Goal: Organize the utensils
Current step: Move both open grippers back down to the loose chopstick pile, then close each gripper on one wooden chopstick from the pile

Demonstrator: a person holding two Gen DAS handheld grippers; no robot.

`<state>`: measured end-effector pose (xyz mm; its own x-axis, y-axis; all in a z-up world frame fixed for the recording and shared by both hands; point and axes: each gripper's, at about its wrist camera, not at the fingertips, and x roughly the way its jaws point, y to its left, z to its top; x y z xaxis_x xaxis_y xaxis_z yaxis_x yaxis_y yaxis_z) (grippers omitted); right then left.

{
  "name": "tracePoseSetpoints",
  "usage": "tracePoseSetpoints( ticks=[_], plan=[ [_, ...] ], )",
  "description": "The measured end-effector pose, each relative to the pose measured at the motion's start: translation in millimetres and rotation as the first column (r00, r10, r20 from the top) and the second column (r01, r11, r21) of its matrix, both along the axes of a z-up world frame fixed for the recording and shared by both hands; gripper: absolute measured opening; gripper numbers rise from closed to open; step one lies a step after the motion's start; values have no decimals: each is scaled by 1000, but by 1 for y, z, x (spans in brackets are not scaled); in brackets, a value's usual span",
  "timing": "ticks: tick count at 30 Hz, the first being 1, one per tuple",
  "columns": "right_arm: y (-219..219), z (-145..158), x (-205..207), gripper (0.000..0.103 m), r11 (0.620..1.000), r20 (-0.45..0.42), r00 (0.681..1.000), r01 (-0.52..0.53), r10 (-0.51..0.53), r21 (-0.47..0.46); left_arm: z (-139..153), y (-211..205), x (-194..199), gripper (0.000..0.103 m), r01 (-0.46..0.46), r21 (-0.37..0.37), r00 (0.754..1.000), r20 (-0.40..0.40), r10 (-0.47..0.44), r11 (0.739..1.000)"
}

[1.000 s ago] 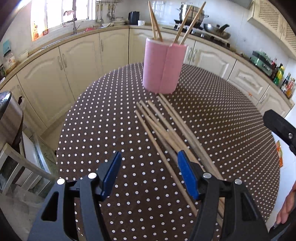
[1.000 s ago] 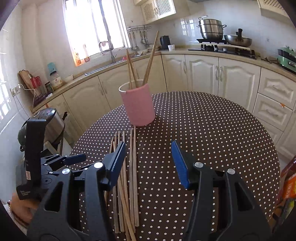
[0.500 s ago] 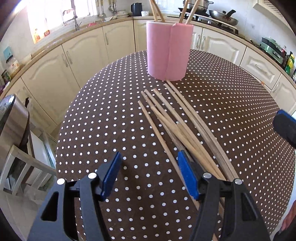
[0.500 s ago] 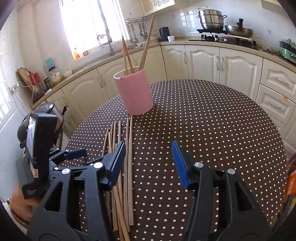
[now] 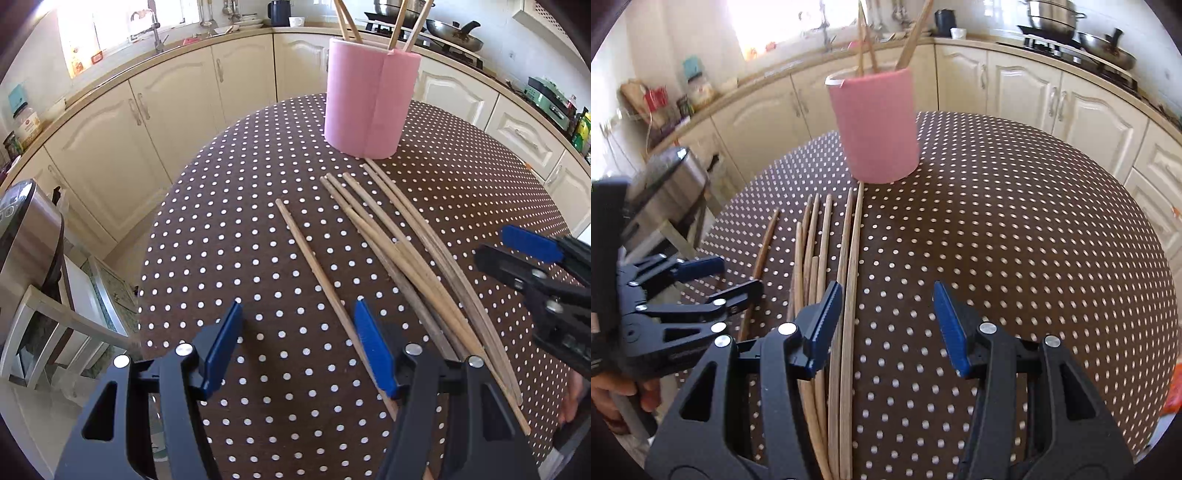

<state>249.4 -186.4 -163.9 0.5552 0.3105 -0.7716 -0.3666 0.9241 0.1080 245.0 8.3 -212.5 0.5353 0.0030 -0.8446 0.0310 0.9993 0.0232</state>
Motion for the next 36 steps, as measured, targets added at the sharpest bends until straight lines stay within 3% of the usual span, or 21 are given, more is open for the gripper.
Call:
tracePoseSetpoints(
  ticks=[9, 12, 23, 31, 34, 36],
  plan=[
    [20, -14, 21, 38, 996, -52, 998, -36, 32, -84, -1, -1, 3, 63, -3, 5, 1000, 12, 3, 1000],
    [27, -15, 23, 38, 992, -51, 998, -53, 47, -118, -1, -1, 6, 63, 3, 4, 1000, 16, -3, 1000],
    [45, -12, 32, 36, 989, -92, 992, -96, 86, -110, 0, -1, 11, 63, 12, 5, 1000, 23, -12, 1000],
    [69, -17, 40, 35, 968, -157, 980, -157, 127, -198, 0, 1, 12, 62, 29, 1, 999, 17, -29, 1000],
    [76, -18, 46, 29, 966, -178, 976, -163, 127, -201, 0, 1, 14, 60, 29, 1, 999, 14, -29, 1000],
    [82, -19, 49, 21, 964, -196, 972, -171, 131, -202, 2, 3, 16, 54, 26, 0, 1000, 8, -26, 1000]
  ],
)
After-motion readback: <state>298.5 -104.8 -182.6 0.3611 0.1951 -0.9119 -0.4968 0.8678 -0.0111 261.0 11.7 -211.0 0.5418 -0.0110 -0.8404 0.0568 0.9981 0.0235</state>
